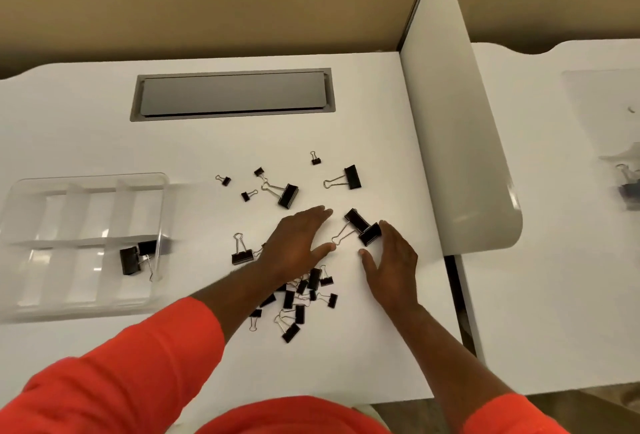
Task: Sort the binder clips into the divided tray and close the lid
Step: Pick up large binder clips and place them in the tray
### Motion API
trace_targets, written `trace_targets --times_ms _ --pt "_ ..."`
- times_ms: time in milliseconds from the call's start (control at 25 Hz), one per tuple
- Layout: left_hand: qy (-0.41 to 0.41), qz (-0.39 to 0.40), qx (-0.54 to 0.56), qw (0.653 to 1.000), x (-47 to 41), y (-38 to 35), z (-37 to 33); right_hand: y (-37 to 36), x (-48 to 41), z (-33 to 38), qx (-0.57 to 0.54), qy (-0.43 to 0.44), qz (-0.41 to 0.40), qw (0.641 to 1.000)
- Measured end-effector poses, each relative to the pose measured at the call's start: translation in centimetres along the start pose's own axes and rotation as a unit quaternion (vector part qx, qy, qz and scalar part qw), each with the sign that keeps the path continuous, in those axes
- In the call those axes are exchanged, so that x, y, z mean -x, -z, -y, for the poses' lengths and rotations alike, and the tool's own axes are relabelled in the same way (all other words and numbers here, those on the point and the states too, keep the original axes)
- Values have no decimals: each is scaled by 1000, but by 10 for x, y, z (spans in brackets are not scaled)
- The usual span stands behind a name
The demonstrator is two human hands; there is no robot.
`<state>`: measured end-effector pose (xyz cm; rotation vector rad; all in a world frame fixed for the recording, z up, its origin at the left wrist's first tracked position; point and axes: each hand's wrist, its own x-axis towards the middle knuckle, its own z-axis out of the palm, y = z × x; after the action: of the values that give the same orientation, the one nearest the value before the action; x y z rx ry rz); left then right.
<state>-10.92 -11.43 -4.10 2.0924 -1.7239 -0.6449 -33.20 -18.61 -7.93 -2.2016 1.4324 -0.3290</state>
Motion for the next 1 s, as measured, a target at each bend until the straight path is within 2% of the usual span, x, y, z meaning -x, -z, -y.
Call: trace_targets --times_ms 280,440,720,1000 --pt "-29 31 -20 999 -46 -31 -32 -8 -2 -9 2 29 -30 999" --pt "-25 15 -32 999 -56 -38 -35 -12 -2 -10 -7 29 -38 999" --pt "12 -25 35 999 -53 -34 -49 -9 -5 -4 -25 26 -30 999" --pt "3 -39 57 998 -24 -7 -37 5 -1 14 -110 22 -29 993"
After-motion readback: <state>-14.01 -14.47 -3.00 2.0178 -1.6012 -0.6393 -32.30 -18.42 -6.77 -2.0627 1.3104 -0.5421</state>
